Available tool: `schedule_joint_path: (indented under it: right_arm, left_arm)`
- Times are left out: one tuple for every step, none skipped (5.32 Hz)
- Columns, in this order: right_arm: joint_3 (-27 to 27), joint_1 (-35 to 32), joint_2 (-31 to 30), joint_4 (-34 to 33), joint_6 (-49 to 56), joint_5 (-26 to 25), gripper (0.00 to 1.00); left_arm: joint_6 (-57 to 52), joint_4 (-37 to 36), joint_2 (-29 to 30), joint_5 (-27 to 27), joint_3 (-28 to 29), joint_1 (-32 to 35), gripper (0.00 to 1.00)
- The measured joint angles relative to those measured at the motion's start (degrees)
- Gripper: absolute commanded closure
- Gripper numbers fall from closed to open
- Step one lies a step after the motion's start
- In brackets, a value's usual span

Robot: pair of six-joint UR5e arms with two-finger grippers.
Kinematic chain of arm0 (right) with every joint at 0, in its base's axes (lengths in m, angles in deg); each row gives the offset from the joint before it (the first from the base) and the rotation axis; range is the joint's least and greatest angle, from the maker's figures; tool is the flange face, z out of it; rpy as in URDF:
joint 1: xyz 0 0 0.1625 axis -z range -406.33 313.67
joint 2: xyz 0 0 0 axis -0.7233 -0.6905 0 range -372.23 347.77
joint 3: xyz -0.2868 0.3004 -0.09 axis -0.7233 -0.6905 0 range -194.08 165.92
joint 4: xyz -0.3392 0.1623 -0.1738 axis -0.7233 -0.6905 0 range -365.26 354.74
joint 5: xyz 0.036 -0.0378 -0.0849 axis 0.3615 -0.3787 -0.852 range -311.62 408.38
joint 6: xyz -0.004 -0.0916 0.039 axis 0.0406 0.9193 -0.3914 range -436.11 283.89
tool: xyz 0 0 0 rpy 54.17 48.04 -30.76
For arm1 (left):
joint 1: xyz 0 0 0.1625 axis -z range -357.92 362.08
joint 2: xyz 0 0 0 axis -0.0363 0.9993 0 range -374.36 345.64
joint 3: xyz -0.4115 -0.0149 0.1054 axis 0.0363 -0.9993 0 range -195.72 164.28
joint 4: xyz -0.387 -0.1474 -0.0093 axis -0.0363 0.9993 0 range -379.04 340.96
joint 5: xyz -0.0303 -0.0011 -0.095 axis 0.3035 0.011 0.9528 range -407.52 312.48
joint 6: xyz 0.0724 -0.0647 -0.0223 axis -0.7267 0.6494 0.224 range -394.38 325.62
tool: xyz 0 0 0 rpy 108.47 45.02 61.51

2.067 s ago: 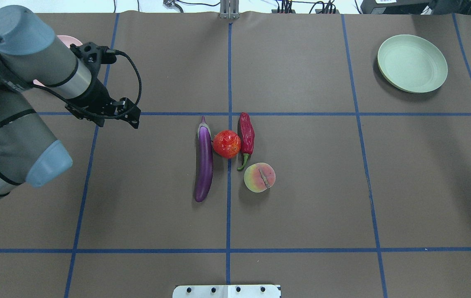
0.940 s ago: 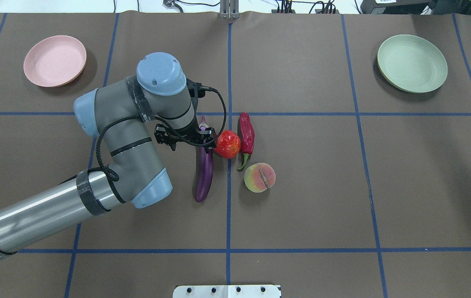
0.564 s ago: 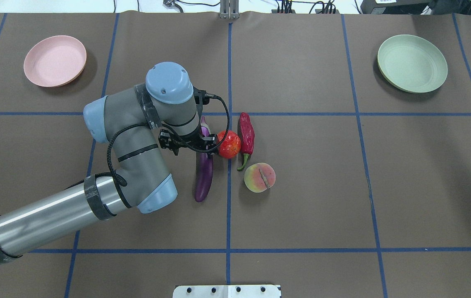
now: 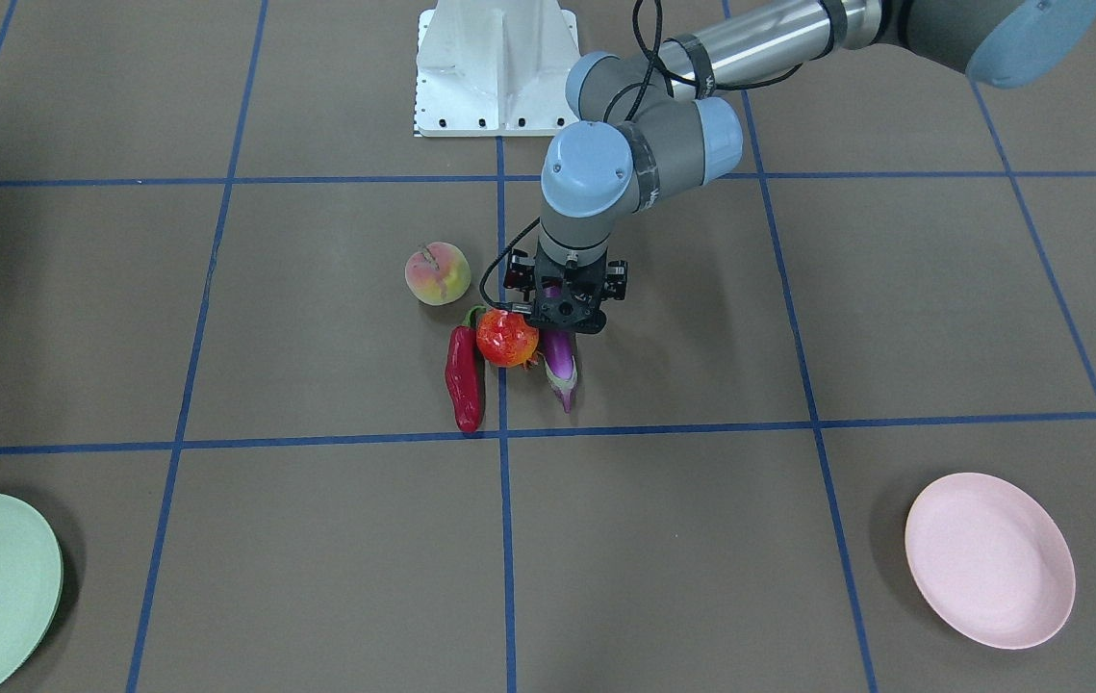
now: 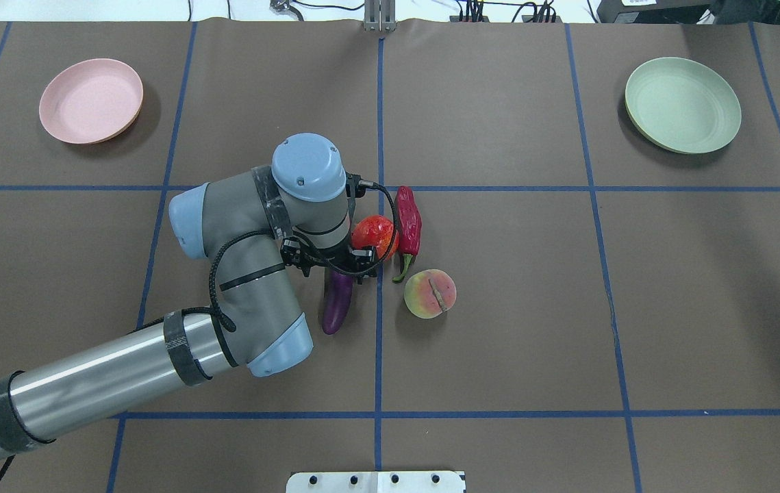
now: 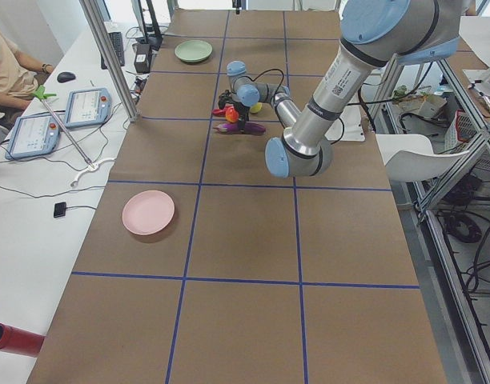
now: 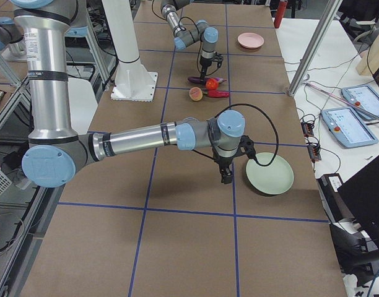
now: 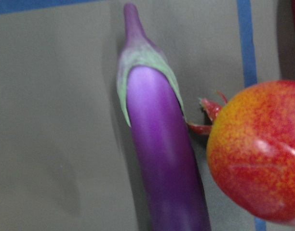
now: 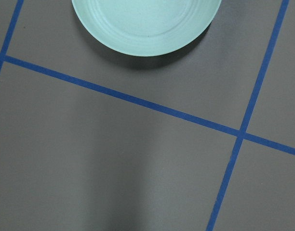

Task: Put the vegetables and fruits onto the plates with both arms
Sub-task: 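Close the left gripper on the eggplant and lift it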

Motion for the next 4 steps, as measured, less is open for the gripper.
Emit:
schedule_joint_path:
  right_arm:
    - [0.0, 0.4, 0.0, 0.1, 0.0, 0.0, 0.00]
    - [0.0, 1.5, 0.1, 1.0, -0.1, 0.1, 0.00]
    - [0.0, 3.4, 0.4, 3.2, -0.2, 0.4, 0.00]
    - [-0.2, 5.9, 0.8, 6.6, -0.8, 0.6, 0.00]
  left_arm:
    - [0.1, 0.0, 0.2, -0.5, 0.3, -0.5, 1.00]
    - [0.1, 0.0, 0.3, -0.6, 0.4, -0.7, 1.00]
    - [0.2, -0.3, 0.4, -0.6, -0.1, -0.6, 1.00]
    - [0.4, -1.2, 0.3, -0.5, -1.6, 0.5, 1.00]
